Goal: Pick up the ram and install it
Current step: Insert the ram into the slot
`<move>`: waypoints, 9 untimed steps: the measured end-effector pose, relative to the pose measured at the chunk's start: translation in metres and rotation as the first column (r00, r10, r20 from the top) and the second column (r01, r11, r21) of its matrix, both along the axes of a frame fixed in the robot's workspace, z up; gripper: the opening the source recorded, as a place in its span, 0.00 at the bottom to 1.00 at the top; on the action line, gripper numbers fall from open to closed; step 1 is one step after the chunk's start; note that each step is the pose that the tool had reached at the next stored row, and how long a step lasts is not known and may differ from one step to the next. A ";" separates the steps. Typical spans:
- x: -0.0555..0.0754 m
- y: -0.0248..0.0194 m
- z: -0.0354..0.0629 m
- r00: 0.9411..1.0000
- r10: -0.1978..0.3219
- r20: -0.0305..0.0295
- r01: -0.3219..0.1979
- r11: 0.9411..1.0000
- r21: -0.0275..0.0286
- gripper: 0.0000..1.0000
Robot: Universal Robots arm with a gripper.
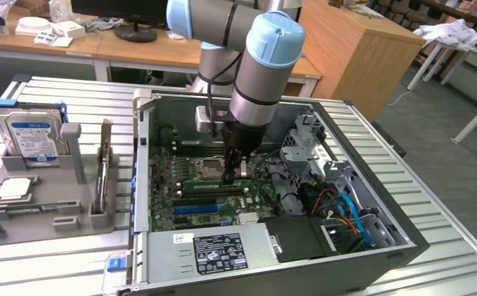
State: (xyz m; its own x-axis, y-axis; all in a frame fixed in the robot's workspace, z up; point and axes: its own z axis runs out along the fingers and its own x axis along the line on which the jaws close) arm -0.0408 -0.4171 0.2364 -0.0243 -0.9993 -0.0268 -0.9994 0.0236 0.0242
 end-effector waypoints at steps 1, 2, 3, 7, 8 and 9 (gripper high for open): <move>0.000 0.0000 0.0000 1.000 0.000 0.000 0.000 1.000 0.000 0.12; 0.000 0.0000 0.0000 1.000 0.000 0.000 0.000 1.000 0.000 0.12; 0.000 0.0000 0.0000 1.000 0.000 0.000 0.000 1.000 0.000 0.12; 0.000 0.0000 0.0000 1.000 0.009 0.000 -0.009 1.000 0.000 0.12; 0.000 0.0000 0.0000 1.000 0.011 0.000 -0.011 1.000 0.000 0.12; 0.000 0.0000 0.0000 1.000 0.014 0.000 -0.014 1.000 0.000 0.12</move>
